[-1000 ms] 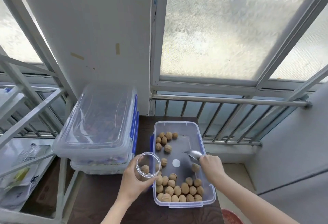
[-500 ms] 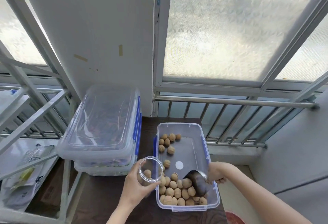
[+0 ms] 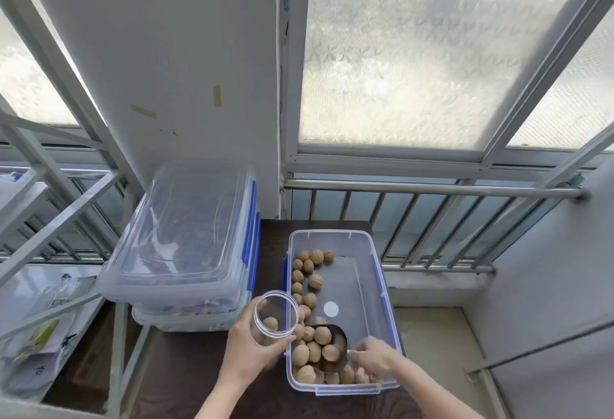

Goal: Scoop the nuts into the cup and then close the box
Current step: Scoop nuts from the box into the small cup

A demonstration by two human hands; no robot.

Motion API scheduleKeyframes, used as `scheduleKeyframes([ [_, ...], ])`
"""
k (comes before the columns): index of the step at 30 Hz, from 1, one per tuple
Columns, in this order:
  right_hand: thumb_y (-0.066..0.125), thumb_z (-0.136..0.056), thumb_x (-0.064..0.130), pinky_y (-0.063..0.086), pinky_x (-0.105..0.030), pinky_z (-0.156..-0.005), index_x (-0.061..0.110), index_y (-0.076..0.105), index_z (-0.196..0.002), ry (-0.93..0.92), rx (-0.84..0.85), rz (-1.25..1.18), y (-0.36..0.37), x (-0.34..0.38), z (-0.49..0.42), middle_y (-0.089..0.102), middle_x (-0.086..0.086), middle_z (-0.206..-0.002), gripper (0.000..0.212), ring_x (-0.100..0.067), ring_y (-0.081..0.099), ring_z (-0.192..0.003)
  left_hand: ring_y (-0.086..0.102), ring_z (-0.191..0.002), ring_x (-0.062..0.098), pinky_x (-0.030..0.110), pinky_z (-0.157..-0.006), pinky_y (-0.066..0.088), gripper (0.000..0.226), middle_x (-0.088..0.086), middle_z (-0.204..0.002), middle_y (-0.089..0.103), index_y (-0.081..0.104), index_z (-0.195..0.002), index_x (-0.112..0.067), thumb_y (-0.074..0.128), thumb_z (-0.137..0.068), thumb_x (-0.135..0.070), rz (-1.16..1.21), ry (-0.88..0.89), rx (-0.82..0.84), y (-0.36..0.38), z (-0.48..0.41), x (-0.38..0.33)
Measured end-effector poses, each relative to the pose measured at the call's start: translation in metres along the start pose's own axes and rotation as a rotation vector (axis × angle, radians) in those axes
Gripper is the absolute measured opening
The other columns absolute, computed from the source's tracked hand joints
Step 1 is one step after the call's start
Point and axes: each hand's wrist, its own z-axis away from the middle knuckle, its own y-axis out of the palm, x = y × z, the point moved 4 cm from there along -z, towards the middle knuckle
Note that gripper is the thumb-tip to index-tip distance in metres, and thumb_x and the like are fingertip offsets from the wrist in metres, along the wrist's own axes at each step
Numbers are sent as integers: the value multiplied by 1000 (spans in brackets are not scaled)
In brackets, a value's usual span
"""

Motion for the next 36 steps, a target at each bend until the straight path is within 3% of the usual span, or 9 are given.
scheduleKeyframes([
  [9, 53, -61, 44, 33, -28, -55, 24, 54, -52, -53, -180, -151, 10, -21, -17, 51, 6, -51, 22, -7, 46, -55, 59, -116, 1, 29, -100, 47, 81, -15, -118, 66, 56, -114, -48, 94, -44, -46, 54, -36, -44, -1, 0, 6],
  [16, 55, -67, 38, 29, -28, -54, 23, 50, -59, -117, -241, -125, 3, -19, -13, 48, 1, -57, 18, -6, 41, -54, 57, -117, 0, 29, -100, 47, 82, -17, -120, 64, 57, -122, -33, 95, -49, -36, 37, -28, -41, -3, -6, 2],
  [22, 53, -69, 30, 29, -27, -54, 21, 43, -54, -118, -270, -176, -2, -25, -1, 45, 2, -52, 20, -6, 39, -50, 57, -117, 0, 22, -97, 44, 82, -17, -121, 63, 56, -122, -33, 95, -50, -36, 27, -28, -37, -4, -11, -2],
  [26, 55, -73, 22, 29, -19, -50, 21, 46, -52, -146, -303, -211, -9, -26, 15, 49, 4, -48, 23, -2, 40, -45, 57, -116, -1, 22, -97, 45, 79, -20, -119, 62, 56, -119, -36, 95, -51, -35, 16, -14, -32, -3, -11, -6],
  [29, 57, -74, 16, 29, -14, -45, 23, 44, -46, -162, -330, -219, -16, -27, 25, 50, 9, -42, 32, -2, 41, -42, 56, -115, -5, 16, -96, 45, 78, -20, -119, 61, 54, -116, -40, 95, -50, -36, 14, -6, -23, -1, -11, -9],
  [33, 58, -74, 19, 24, -23, -51, 21, 42, -55, -198, -345, -198, -37, -25, 39, 39, 6, -48, 25, -3, 32, -47, 53, -114, -11, 1, -91, 39, 85, -17, -120, 61, 56, -119, -32, 89, -44, -52, -2, 0, 13, 3, -12, -13],
  [36, 57, -74, 24, 24, -26, -53, 18, 46, -58, -250, -309, -130, -61, -15, 58, 38, 5, -54, 20, -5, 31, -51, 52, -112, -14, -3, -87, 38, 87, -21, -118, 60, 54, -118, -37, 92, -42, -51, -28, 16, 38, 5, -13, -17],
])
